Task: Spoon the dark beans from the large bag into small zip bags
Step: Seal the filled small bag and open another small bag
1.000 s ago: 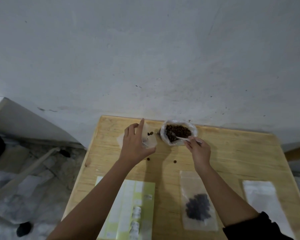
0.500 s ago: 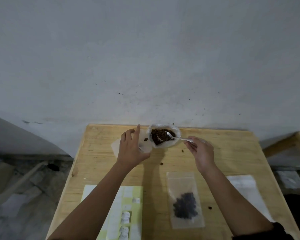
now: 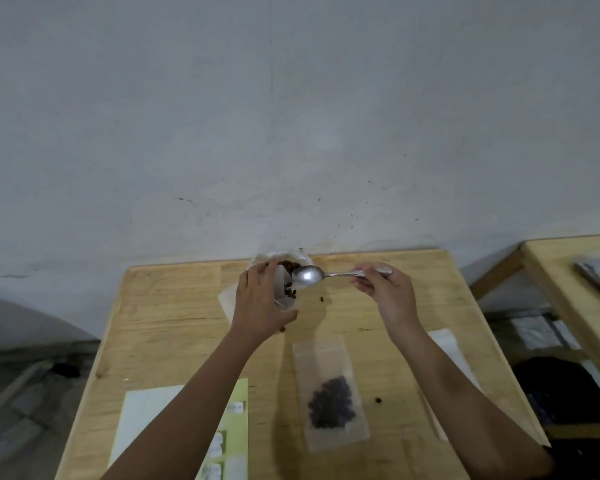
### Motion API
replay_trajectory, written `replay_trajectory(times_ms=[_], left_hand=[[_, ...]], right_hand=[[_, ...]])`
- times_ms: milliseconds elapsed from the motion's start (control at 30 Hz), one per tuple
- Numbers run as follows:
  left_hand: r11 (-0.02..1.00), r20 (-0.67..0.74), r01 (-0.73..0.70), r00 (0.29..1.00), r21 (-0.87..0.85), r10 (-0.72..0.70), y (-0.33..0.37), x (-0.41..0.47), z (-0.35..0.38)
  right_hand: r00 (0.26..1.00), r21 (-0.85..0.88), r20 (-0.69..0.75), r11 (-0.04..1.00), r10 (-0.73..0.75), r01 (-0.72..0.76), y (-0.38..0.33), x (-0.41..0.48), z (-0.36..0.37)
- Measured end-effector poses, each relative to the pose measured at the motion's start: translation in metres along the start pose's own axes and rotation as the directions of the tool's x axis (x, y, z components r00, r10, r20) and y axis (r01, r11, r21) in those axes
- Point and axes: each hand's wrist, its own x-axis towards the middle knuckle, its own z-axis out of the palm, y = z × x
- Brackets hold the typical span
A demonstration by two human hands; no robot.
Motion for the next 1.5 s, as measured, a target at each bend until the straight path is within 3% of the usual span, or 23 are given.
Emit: replay_trajectory(times_ms=[133,400,667,867,1000,1100,1300,1500], left_hand=[[0.998,-0.026,0.053,0.998,-0.024,-0.054,-0.015,-0.004,-0.011],[0.993,-0.055,0.121,0.991,0.004,-0.121,-0.054,-0.014,-0.034],[0.988,-0.063,0.152,0.986,0.006,-0.151,-0.076,-0.022,-0.037],[0.991,-0.074,0.127,0.989,-0.03,-0.129,-0.065,-0.016,-0.036],[0.993,-0.083,0.095,0.991,-0.072,-0.101,-0.044,-0.008,-0.03],[0.993,-0.108,0.054,0.992,-0.103,-0.065,-0.021,-0.004,-0.025],[0.967,-0.04,-0.038,0.999,-0.252,0.028,0.029,-0.003,-0.012],[0.918,-0.045,-0.08,0.997,-0.389,0.067,0.055,-0.011,-0.006]], right_hand=[[0.996,0.055,-0.04,0.996,0.076,-0.074,0.012,0.0,0.006],[0.945,0.192,0.037,0.926,0.325,-0.326,0.049,0.004,0.055],[0.927,-0.151,0.095,0.926,0.363,-0.347,0.077,0.011,0.078],[0.968,-0.49,0.078,0.855,0.237,-0.17,0.068,0.01,0.053],[0.995,-0.663,0.089,0.742,-0.046,0.093,0.048,0.003,0.024],[0.964,-0.65,0.2,0.713,-0.175,0.264,0.027,-0.004,0.019],[0.852,-0.604,0.506,0.65,-0.134,0.461,-0.013,-0.018,0.026],[0.788,-0.642,0.603,0.508,-0.128,0.574,-0.027,-0.023,0.019]])
